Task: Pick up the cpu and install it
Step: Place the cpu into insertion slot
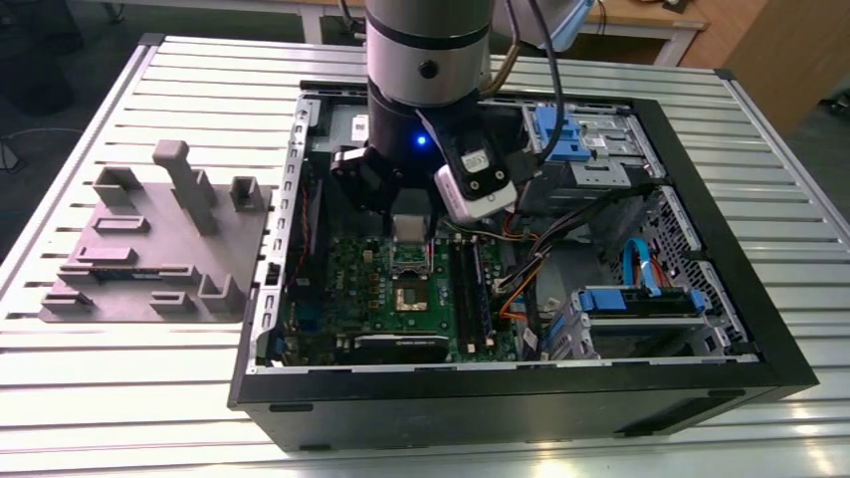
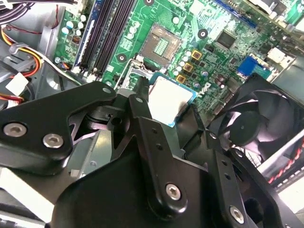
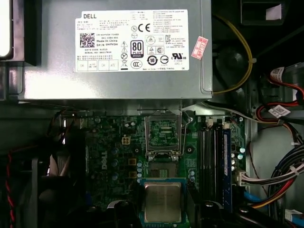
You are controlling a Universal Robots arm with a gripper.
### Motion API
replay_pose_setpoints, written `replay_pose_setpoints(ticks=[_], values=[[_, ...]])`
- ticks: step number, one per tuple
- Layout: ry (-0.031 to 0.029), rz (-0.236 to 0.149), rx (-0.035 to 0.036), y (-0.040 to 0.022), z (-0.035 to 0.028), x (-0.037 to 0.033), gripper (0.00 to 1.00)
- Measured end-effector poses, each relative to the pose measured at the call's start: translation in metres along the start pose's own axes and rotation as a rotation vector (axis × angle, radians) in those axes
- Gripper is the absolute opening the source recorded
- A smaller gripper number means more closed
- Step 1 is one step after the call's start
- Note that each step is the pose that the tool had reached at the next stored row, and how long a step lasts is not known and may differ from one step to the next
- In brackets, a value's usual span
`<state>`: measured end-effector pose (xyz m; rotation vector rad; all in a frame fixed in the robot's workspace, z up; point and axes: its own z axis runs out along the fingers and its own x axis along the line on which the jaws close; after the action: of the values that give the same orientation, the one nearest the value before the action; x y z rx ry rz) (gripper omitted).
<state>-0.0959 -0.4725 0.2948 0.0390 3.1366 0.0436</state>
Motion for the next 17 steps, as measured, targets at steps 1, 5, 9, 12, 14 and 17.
replay_pose_setpoints(ticks=[1,5,9,12,14,17], values=[[0.0002,0.0,0.0002,0.0,0.0001,0.0,0.47],[0.0001,0.0,0.0002,0.0,0.0002,0.0,0.47],[0.0001,0.0,0.0002,0.0,0.0004,0.0,0.47],[0.0001,0.0,0.0002,0.0,0.0005,0.0,0.47],[0.0004,0.0,-0.0001,0.0,0.0009,0.0,0.47],[0.0013,0.0,0.0002,-0.0001,0.0053,0.0,0.47]])
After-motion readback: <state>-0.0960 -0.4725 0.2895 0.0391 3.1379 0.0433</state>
